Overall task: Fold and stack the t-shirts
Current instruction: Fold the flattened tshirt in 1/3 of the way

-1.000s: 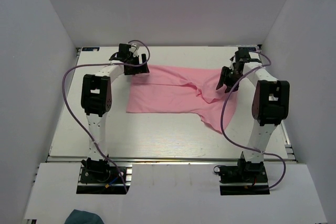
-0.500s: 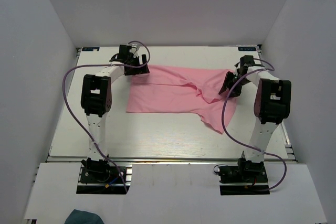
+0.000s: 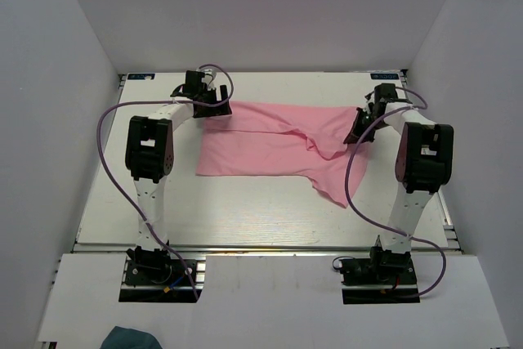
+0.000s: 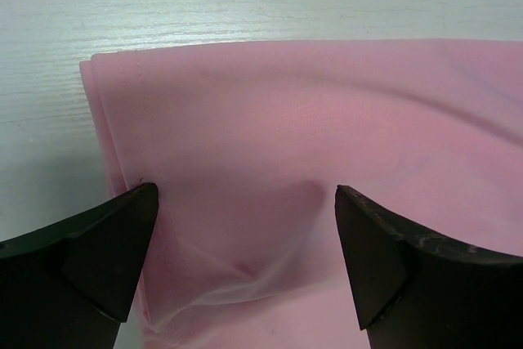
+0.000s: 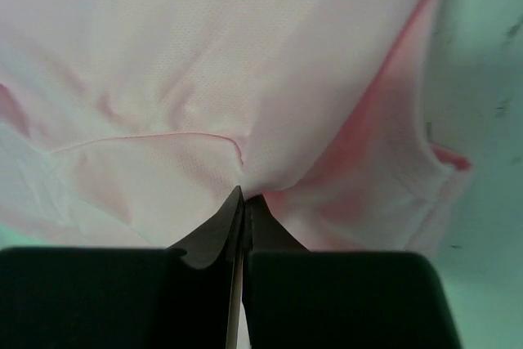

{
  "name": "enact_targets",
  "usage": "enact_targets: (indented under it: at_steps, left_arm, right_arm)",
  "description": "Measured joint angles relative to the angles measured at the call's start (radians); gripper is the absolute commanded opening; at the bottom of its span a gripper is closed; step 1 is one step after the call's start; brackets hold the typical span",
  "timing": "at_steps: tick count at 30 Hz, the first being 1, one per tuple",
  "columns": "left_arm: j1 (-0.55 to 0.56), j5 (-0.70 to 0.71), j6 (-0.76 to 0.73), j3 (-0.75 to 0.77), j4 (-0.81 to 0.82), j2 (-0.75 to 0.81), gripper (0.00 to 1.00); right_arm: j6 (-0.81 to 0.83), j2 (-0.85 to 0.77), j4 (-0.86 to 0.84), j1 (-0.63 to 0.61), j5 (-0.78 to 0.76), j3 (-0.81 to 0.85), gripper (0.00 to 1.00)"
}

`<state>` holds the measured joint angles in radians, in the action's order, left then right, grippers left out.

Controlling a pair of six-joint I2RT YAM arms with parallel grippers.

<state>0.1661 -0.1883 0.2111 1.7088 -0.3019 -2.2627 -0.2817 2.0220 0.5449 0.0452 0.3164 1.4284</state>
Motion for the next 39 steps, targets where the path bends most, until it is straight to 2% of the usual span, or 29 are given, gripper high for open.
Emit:
enact_targets:
  at_steps: [12,13,15,19,20,21,22,31,39]
  left_arm:
    - [-0.017,0.021,0.005,-0.002,-0.005,0.002,1.00]
    - [-0.018,0.020,0.006,-0.002,-0.005,0.002,1.00]
    - [-0.020,0.018,0.005,-0.002,-0.005,0.002,1.00]
    - [-0.026,0.006,0.001,-0.003,-0.004,0.003,1.00]
    - [-0.027,0.002,-0.001,-0.003,-0.005,0.003,1.00]
    - [-0.029,-0.002,-0.002,-0.002,-0.007,0.003,1.00]
    - [-0.030,-0.007,-0.003,0.002,-0.011,0.003,1.00]
    - [-0.036,-0.040,-0.021,0.014,-0.041,0.004,1.00]
    - [-0.036,-0.048,-0.021,0.021,-0.058,0.004,1.00]
  right_arm:
    - [0.048,0.001,0.051,0.065,-0.016,0.091,0.00]
    - [0.055,0.004,0.051,0.065,-0.010,0.093,0.03]
    - [0.064,0.015,0.047,0.062,0.005,0.095,0.15]
    - [0.080,0.044,0.027,0.060,0.032,0.089,0.54]
    - [0.083,0.046,0.024,0.060,0.034,0.084,0.65]
    - [0.087,0.046,0.022,0.060,0.035,0.080,0.80]
    - [0.096,0.046,0.024,0.060,0.035,0.080,0.90]
    - [0.108,-0.053,0.019,0.053,0.026,0.111,0.90]
    - [0.106,-0.051,-0.046,0.014,0.160,0.167,0.90]
